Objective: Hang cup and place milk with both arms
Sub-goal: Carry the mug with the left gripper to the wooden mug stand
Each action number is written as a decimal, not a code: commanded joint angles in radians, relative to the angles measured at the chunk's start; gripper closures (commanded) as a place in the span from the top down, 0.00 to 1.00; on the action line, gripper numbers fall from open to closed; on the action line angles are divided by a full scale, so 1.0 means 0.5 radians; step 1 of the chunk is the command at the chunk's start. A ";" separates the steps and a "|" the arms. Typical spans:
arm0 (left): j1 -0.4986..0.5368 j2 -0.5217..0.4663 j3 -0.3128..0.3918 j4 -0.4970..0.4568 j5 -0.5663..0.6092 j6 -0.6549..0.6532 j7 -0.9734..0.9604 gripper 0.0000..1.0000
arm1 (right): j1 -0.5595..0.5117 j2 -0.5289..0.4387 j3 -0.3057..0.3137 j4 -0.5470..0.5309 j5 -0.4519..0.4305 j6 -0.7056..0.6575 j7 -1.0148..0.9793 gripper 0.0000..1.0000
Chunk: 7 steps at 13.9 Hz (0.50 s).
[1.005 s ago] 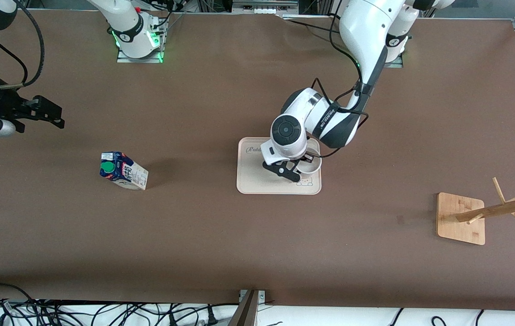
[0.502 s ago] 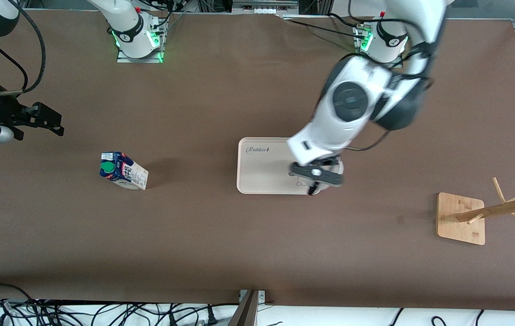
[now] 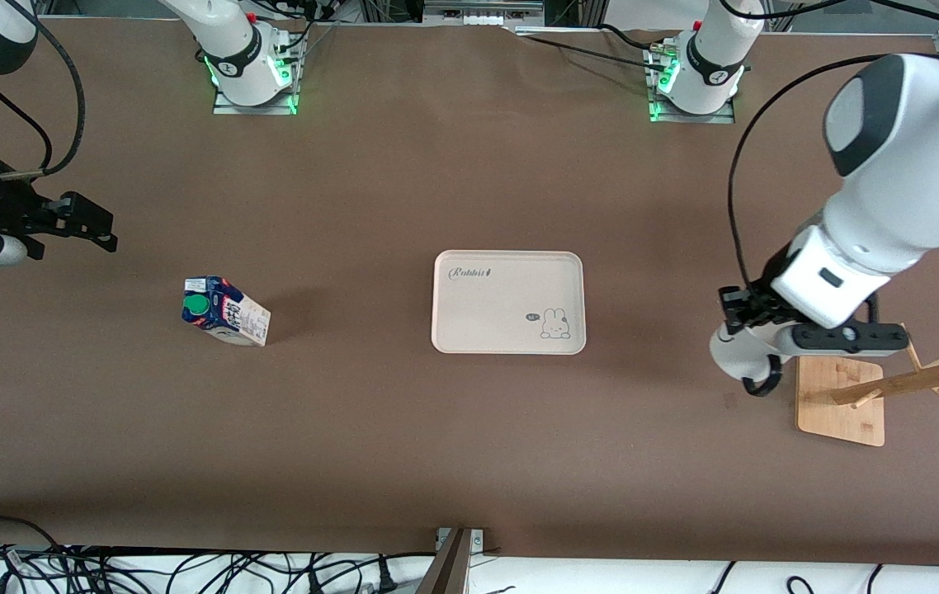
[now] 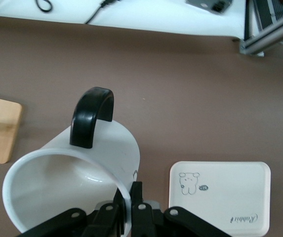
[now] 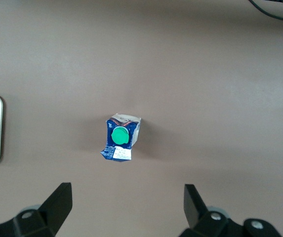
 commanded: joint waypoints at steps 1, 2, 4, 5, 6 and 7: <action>0.231 -0.016 -0.005 0.034 -0.117 -0.045 -0.011 0.00 | -0.015 0.025 0.007 0.058 0.012 -0.016 -0.010 1.00; 0.314 -0.016 -0.002 0.034 -0.206 -0.048 -0.005 0.00 | -0.012 0.025 0.007 0.058 0.012 -0.016 -0.010 1.00; 0.403 -0.025 -0.005 0.028 -0.290 -0.112 0.105 0.00 | -0.009 0.025 0.007 0.061 0.012 -0.016 -0.010 1.00; 0.410 -0.025 -0.002 0.028 -0.296 -0.119 0.114 0.00 | -0.009 0.025 0.007 0.061 0.012 -0.016 -0.007 1.00; 0.407 -0.031 0.005 0.009 -0.296 -0.119 0.121 0.00 | -0.009 0.025 0.007 0.061 0.012 -0.016 -0.010 1.00; 0.410 -0.028 0.005 0.009 -0.296 -0.119 0.112 0.00 | -0.009 0.025 0.007 0.061 0.012 -0.010 -0.007 1.00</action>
